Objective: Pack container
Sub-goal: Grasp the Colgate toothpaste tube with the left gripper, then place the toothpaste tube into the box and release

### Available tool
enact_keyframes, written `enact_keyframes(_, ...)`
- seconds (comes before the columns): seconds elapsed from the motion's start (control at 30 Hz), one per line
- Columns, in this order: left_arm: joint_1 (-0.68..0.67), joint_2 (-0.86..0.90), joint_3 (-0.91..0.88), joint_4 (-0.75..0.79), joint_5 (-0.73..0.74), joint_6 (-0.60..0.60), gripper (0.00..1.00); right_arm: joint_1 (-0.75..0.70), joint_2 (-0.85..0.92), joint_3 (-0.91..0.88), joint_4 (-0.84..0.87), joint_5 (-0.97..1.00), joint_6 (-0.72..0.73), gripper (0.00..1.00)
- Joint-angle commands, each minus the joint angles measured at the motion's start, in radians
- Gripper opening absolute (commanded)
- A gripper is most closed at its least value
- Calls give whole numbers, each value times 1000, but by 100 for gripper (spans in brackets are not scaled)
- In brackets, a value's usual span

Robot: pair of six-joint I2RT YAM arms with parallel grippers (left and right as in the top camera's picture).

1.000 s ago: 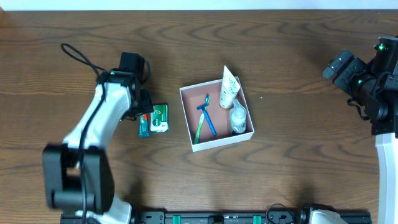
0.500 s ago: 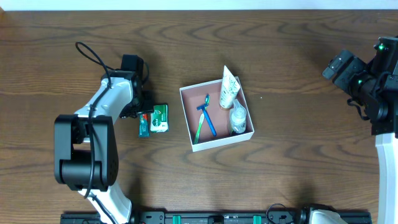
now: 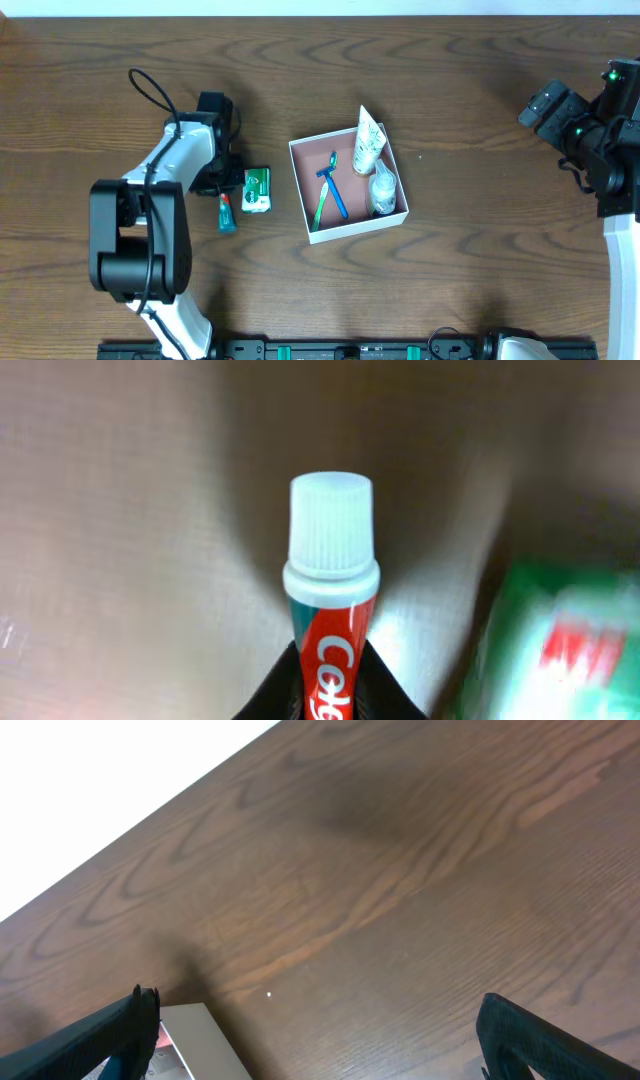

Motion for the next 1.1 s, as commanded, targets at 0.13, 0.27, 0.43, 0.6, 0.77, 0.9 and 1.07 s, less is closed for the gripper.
enact_keyframes(0.13,-72,-341,98,-87,50,-85,13,-5,1,11,-1,0,11,99)
enact_keyframes(0.27,-167,-469,98,-60,102,-201,13,-5,1,11,-1,0,11,99)
enact_keyframes(0.43,-311,-480,90,15,101,-333,13,-5,1,11,-1,0,11,99)
enact_keyframes(0.6,-445,-400,34,125,52,-426,13,-5,1,11,-1,0,11,99)
enact_keyframes(0.77,-507,-281,31,204,-2,-479,14,-5,1,11,-1,0,11,99)
enact_keyframes(0.9,-515,-192,31,209,-7,-527,14,-5,1,11,-1,0,11,99)
enact_keyframes(1.07,-514,-145,31,209,-7,-527,24,-5,1,11,-1,0,11,99)
